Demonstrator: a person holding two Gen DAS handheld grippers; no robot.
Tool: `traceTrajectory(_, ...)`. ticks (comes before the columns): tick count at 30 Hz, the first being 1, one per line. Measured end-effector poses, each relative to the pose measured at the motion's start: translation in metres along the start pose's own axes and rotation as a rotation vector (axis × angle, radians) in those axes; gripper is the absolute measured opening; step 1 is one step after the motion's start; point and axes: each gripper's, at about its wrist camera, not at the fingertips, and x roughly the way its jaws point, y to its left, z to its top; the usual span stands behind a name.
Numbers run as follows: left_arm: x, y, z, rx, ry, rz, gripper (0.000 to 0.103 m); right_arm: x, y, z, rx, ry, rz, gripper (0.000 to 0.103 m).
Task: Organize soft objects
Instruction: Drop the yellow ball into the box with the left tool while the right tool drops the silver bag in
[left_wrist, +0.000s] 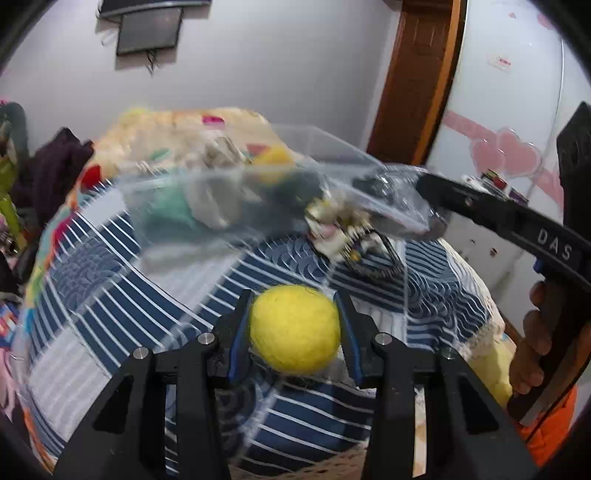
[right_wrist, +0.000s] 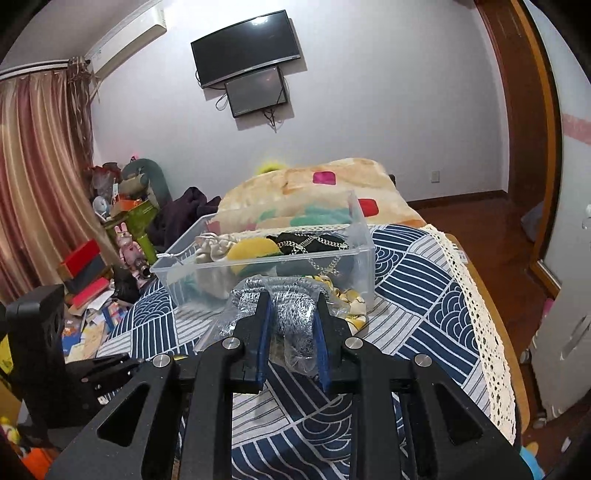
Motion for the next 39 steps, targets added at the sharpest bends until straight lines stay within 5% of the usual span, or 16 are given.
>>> traceTrajectory(14,-0.019,0.042,0.077,-0.047,-0.191,0.153,0.043,0.005,0.009,0.050,-0.034,-0.122,-0.039,0.019)
traceTrajectory(23,0.026,0.060,0.093,-0.045,-0.145,0.253,0.043,0.049,0.006,0.060,-0.019,-0.077,-0.075,0.019)
traceTrajectory(34,0.049,0.068,0.096,-0.070,-0.103,0.256,0.044,0.092,-0.002,0.044,0.005,0.080,-0.069,0.019)
traceTrajectory(39,0.045,0.071,0.094,-0.095,-0.095,0.223,0.058,0.085,-0.005,0.044,-0.002,0.089,-0.084,0.023)
